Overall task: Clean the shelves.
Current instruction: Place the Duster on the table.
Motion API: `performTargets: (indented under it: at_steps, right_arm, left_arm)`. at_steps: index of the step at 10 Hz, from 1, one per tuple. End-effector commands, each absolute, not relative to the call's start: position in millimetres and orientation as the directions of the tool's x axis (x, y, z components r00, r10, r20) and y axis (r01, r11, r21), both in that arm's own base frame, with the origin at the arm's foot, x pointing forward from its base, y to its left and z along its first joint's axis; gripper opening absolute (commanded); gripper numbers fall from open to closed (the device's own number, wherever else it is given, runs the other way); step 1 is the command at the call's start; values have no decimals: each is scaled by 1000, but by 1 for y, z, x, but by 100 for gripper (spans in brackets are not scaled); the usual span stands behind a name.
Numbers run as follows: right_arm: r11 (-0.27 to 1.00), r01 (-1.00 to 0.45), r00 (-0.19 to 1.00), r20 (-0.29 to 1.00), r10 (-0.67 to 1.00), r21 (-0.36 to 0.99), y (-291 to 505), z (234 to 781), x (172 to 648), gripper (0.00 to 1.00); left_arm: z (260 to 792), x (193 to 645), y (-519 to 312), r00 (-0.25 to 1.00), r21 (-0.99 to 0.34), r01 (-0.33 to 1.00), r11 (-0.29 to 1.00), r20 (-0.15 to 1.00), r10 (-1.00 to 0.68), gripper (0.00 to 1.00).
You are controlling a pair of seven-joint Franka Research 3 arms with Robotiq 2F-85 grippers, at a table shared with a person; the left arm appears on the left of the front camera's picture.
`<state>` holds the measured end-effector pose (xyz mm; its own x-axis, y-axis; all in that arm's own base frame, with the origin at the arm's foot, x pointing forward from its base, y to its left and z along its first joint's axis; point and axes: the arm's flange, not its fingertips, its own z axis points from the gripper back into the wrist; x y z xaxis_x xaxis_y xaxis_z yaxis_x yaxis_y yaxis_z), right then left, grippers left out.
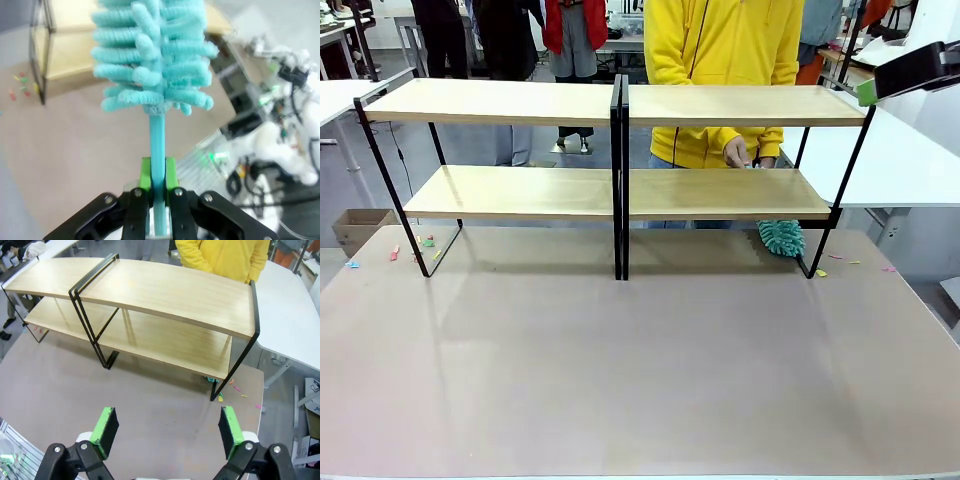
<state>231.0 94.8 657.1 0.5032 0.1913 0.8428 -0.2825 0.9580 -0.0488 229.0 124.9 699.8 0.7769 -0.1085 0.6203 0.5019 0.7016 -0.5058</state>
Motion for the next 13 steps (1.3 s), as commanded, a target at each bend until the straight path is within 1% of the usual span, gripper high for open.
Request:
performTargets:
  at_steps: [1,2,3,4,5,6,7,8,9,10,11,12,13]
  right_arm:
    - [958,-284,503,843,190,-46,95,657,231,100]
    - [958,-283,503,843,191,-49,95,657,231,100]
    - [942,-303,628,774,83,146,97,646,237,100]
    - [920,-240,765,644,-17,311,95,630,240,100]
    - [847,-121,852,493,-179,517,79,606,244,100]
    - [716,45,908,271,-320,697,53,570,247,100]
    - [657,159,910,149,-386,737,32,533,247,100]
    - [589,236,913,30,-406,773,16,495,247,100]
    - [516,315,904,-85,-420,797,3,456,245,100]
    - [478,397,881,-178,-439,784,-10,419,246,100]
    - [481,440,866,-215,-452,759,-15,397,245,100]
    - [465,442,860,-216,-461,767,-20,382,244,100]
    - [438,459,851,-240,-467,773,-25,364,244,100]
  left_arm:
    - [680,221,113,762,-460,639,616,487,-428,12]
    - [654,206,115,719,-428,694,579,365,-591,12]
    - [634,192,121,659,-433,732,526,254,-708,12]
    - [612,183,122,599,-450,748,487,142,-788,12]
    - [586,183,114,581,-446,739,505,42,-813,12]
    - [554,196,102,531,-518,713,472,-40,-846,12]
    - [521,211,93,495,-572,673,470,-125,-860,12]
    - [492,228,90,495,-608,632,481,-161,-854,12]
    - [474,244,88,539,-661,584,470,-117,-834,12]
    - [455,259,84,570,-710,546,445,-75,-818,12]
    - [444,268,81,596,-759,509,406,-29,-802,12]
    - [443,279,81,636,-803,485,346,52,-770,12]
    - [448,293,82,732,-803,455,384,92,-675,12]
